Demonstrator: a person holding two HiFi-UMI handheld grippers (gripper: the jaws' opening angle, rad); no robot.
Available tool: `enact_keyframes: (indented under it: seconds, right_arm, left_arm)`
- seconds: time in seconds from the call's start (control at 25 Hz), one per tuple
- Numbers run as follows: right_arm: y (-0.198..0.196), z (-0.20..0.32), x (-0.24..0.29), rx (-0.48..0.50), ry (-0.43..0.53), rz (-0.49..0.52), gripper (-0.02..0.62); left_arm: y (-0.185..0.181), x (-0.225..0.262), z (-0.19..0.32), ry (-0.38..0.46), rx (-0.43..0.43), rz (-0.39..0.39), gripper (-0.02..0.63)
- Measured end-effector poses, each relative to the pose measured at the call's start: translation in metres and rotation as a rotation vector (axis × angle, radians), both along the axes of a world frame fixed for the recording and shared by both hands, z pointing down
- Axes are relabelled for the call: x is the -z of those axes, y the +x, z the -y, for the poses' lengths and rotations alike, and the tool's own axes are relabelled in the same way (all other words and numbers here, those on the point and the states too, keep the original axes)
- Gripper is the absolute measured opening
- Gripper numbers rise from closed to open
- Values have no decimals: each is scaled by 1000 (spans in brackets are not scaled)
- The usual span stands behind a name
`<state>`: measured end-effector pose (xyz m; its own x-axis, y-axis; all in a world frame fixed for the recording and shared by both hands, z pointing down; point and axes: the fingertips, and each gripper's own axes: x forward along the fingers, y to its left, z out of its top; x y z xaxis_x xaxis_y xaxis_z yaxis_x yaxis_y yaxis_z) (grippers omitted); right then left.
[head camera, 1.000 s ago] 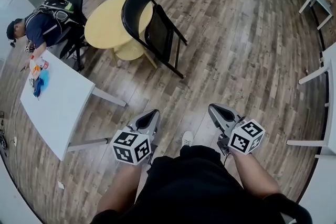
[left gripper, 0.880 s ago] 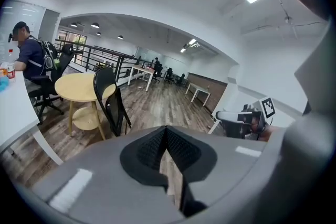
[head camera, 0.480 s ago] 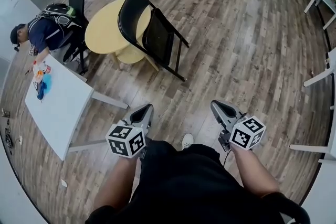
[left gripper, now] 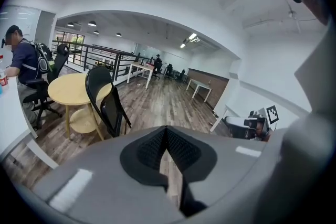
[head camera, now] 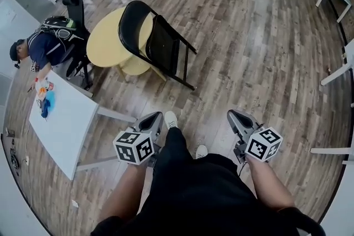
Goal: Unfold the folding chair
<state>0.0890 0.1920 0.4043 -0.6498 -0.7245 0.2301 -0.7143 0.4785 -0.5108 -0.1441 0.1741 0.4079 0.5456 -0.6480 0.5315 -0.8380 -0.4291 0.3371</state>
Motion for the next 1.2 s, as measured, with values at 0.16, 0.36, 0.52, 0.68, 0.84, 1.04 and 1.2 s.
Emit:
enact_keyframes:
  seconds: [0.16, 0.36, 0.52, 0.68, 0.84, 1.04, 1.2]
  right_arm:
    - [8, 1, -4, -43, -4, -9, -5]
    - [6, 3, -9, -41, -22, -36, -5]
    - [-6, 15, -7, -19, -11, -59, -5]
    - [-17, 30, -13, -11, -19, -61, -5]
    - [-31, 45, -20, 19, -34, -75, -5]
    - [-49, 75, -22, 32, -30, -76, -5]
    - [-60, 102, -24, 41, -36, -77, -5]
  left_arm:
    - [3, 2, 16, 29, -26, 0, 8]
    - [2, 2, 23, 47, -42, 2, 8]
    - [-7, -6, 31, 37, -34, 0, 8]
    - [-18, -13, 41, 37, -23, 2, 8]
    - [-32, -19, 52, 31, 0, 3, 8]
    - [-44, -27, 70, 25, -17, -9, 8]
    - [-52, -25, 96, 38, -7, -11, 8]
